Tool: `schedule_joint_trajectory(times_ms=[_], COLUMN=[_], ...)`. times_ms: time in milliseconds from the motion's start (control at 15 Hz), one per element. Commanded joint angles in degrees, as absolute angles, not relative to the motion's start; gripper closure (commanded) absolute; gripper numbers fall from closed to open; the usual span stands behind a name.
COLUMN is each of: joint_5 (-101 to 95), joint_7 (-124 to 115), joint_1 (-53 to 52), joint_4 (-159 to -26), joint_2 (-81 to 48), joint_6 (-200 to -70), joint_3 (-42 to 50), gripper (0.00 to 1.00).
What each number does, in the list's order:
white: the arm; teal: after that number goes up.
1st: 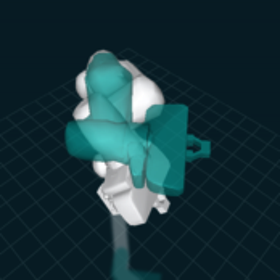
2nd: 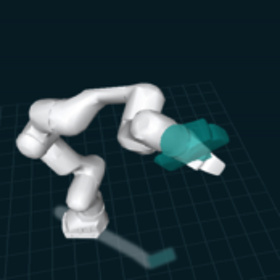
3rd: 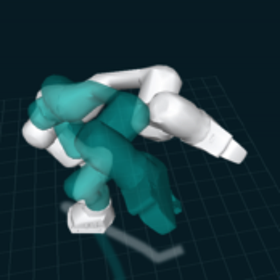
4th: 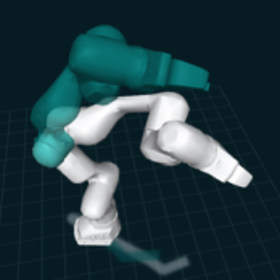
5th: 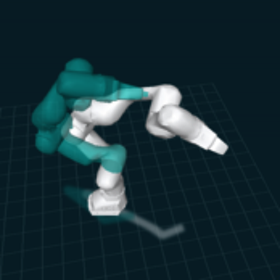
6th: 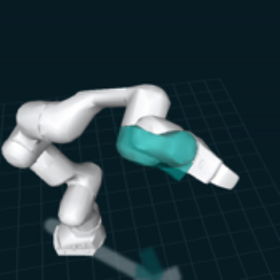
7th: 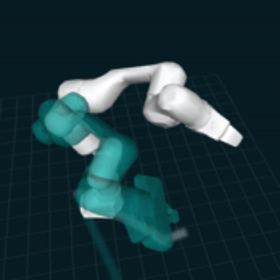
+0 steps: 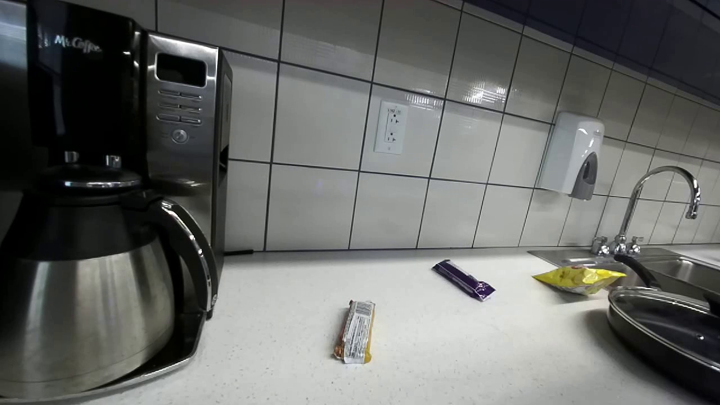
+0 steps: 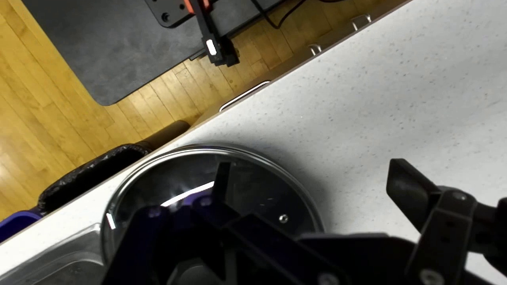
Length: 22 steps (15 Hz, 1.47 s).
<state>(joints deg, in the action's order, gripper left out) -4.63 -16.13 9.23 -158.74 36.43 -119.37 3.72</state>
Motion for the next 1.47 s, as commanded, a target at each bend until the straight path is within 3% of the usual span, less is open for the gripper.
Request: schedule_joint_trajectory(times_ms=[0,1400], joint_5=[-7.7,-7.0], joint_7=[-12.6,-11.0], joint_1=[13.8,15.3], joint_4=[-158.3,-157.9], joint_2=[34.6,33.5], joint_6=[-122.5,-122.3], joint_3=[6.2,7.8], gripper=[0.00,0.00])
